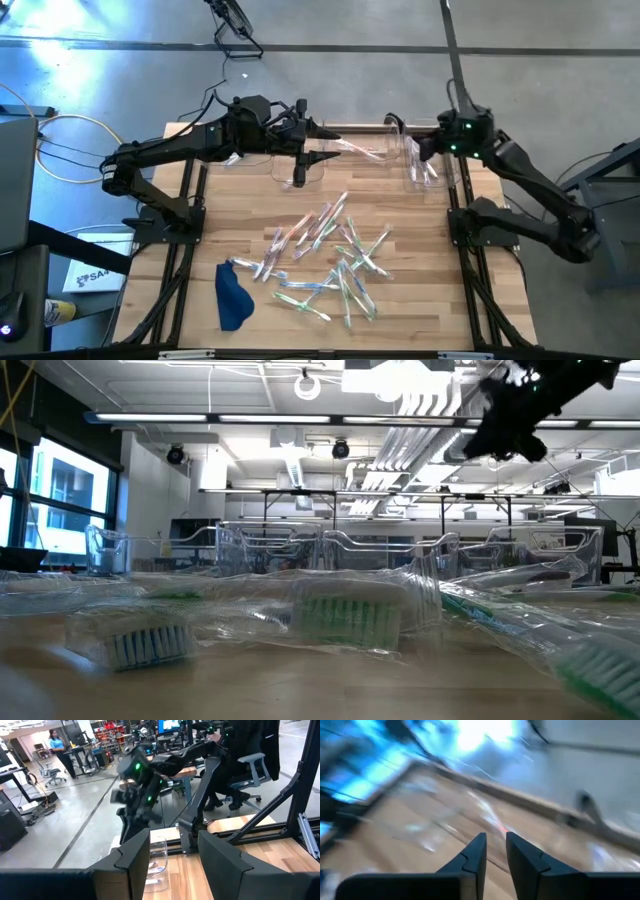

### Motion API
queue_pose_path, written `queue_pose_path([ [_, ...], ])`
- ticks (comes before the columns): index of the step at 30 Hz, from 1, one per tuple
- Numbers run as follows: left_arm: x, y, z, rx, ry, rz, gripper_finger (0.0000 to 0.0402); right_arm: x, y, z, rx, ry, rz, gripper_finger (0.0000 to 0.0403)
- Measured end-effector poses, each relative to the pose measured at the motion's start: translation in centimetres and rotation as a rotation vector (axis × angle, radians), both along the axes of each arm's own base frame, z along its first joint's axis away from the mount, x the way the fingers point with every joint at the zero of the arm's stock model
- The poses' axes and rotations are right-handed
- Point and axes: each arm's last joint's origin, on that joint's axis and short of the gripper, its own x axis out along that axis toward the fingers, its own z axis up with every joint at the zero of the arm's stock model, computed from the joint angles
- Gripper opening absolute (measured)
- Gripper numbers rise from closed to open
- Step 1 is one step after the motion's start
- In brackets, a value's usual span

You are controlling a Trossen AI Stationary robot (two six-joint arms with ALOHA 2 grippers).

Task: Pick & Place Toothbrushes
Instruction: Put the orange toothbrush into the middle right transparent bin

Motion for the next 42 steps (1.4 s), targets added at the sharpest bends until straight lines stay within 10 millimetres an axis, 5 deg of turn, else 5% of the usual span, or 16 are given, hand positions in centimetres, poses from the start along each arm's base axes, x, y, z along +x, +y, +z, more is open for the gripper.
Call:
queue_pose_path([
  [7,0.0,0.0,0.0,0.001,0.000,0.000,0.0164,0.9,1.6,2.3,-0.134,-0.193,0.223,0.0033],
  [19,-0.1,0.2,0.0,0.067,0.008,0.078,0.0159,2.4,3.3,3.2,-0.193,-0.268,0.365,0.0009],
  [33,-1.9,-0.7,-0.6,0.065,0.158,0.069,0.0012,3.9,5.9,3.6,-0.231,-0.311,0.581,0.0009],
  [42,-1.7,-4.0,-0.1,0.118,0.120,0.041,0.0003,4.4,7.2,4.3,-0.267,-0.380,0.668,0.0009],
])
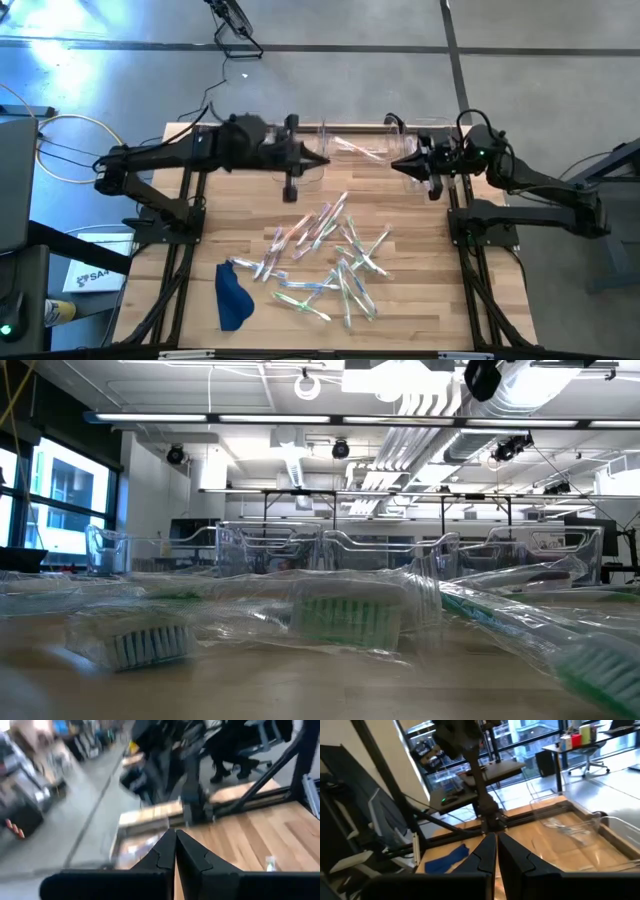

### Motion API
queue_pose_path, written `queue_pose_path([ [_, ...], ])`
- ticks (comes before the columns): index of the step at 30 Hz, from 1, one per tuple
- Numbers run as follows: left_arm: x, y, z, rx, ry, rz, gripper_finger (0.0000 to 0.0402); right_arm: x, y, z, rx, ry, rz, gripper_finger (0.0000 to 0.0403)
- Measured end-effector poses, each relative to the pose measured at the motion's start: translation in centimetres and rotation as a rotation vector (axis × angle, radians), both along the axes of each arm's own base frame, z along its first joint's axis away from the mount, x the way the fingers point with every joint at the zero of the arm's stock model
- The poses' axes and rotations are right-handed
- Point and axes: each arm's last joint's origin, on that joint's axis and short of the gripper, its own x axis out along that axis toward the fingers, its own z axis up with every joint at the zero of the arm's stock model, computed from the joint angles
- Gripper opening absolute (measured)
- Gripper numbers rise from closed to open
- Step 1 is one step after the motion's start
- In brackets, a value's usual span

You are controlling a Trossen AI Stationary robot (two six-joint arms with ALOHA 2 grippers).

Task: Pick & Place Toothbrushes
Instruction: Put the orange toothbrush into the middle right transparent bin

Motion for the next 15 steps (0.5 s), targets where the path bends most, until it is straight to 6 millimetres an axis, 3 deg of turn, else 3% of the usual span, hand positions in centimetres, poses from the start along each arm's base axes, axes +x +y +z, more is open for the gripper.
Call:
queue_pose_path([
  [4,-1.8,-2.0,1.4,0.107,-0.046,0.008,0.0002,0.2,0.5,0.0,0.000,0.000,0.031,0.0009],
  [9,-4.4,-2.7,2.5,0.129,-0.055,0.005,0.0001,0.3,0.8,0.2,-0.021,-0.019,0.020,0.0009],
  [15,-4.0,-3.1,1.5,0.105,0.023,-0.005,0.0000,0.4,1.1,0.6,-0.047,-0.057,0.003,0.0009],
])
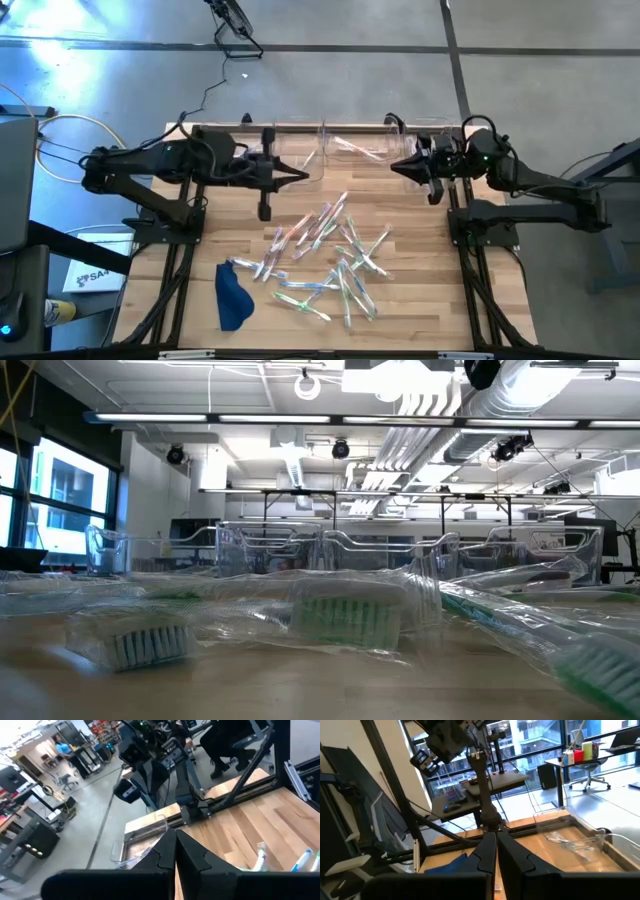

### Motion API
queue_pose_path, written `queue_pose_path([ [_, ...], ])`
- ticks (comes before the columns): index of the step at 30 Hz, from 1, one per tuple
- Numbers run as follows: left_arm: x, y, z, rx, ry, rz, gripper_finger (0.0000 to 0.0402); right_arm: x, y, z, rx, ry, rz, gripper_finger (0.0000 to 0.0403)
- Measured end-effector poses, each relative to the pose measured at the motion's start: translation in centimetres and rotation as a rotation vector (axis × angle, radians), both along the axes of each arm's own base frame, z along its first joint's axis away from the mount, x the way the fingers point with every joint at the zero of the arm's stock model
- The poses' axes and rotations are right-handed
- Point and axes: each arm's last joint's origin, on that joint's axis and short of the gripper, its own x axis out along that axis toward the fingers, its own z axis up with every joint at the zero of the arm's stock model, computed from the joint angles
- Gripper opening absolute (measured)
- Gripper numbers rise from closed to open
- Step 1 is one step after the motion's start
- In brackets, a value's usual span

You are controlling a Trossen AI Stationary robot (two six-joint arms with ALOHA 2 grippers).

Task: Pick & Place Toothbrushes
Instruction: Put the orange toothbrush into the middle right transparent bin

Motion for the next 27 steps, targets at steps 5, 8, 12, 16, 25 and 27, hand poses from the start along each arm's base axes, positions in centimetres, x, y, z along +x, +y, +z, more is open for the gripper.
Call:
queue_pose_path([
  [5,1.1,0.0,-0.6,0.018,0.025,0.004,0.0000,0.2,0.3,0.0,0.000,0.000,0.023,0.0009],
  [8,1.1,0.0,-0.7,0.052,0.037,0.001,0.0000,0.5,0.6,-0.1,0.008,0.008,0.044,0.0009],
  [12,1.3,-0.1,-1.0,0.085,0.024,-0.007,0.0000,0.5,1.1,-0.1,0.007,0.003,0.077,0.0009],
  [16,2.1,-0.3,-2.5,0.073,-0.021,-0.045,0.0000,0.6,1.6,-0.1,0.003,0.005,0.088,0.0009],
  [25,4.0,-0.3,-9.4,-0.055,-0.086,-0.128,0.0000,0.8,1.9,-0.2,-0.019,0.008,0.080,0.0009],
  [27,3.4,0.3,-9.7,-0.108,-0.074,-0.100,0.0000,0.9,1.9,-0.2,-0.028,0.011,0.078,0.0009],
])
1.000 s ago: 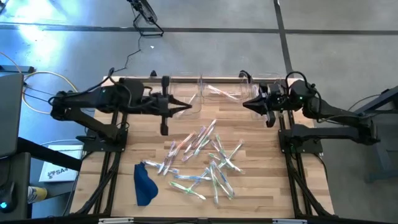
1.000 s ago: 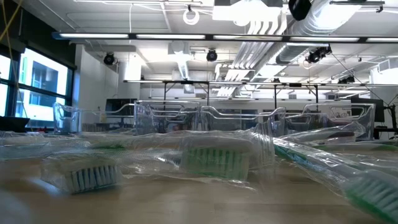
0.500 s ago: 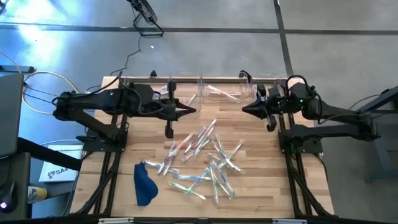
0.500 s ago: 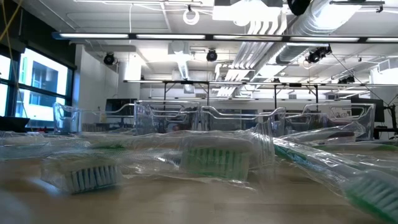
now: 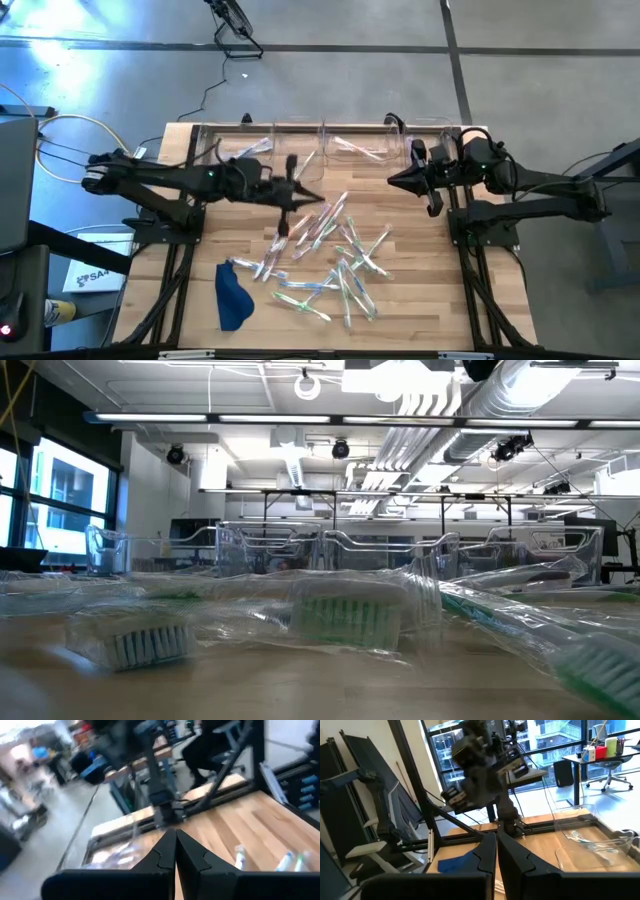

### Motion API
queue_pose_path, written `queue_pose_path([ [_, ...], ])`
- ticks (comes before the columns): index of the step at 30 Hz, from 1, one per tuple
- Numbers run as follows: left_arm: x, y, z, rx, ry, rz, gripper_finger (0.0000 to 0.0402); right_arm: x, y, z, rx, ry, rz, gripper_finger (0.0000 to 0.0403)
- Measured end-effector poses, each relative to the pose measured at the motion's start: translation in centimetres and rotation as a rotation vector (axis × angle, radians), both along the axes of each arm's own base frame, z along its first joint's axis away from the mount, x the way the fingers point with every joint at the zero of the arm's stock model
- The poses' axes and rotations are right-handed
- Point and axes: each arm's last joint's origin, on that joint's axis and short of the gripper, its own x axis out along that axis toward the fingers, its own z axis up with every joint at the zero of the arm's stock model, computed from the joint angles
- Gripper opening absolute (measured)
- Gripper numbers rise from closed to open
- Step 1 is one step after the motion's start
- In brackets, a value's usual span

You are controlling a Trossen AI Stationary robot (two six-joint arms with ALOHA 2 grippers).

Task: Pick & Place Toothbrushes
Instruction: Put the orange toothbrush into the middle right transparent bin

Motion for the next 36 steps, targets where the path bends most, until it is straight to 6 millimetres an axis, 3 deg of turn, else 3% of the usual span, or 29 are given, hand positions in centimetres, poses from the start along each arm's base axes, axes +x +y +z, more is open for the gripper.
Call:
queue_pose_path([
  [10,-3.5,2.3,2.3,0.031,-0.052,0.059,0.0000,0.7,-0.5,-0.4,-0.016,0.020,-0.137,0.0009],
  [28,-3.6,2.5,2.7,0.097,-0.090,0.045,0.0000,1.6,-0.8,-0.5,-0.007,0.010,-0.192,0.0009],
  [36,-3.6,2.5,2.6,0.097,-0.083,0.054,0.0000,1.6,-0.3,-0.5,-0.005,0.010,0.002,0.0009],
])
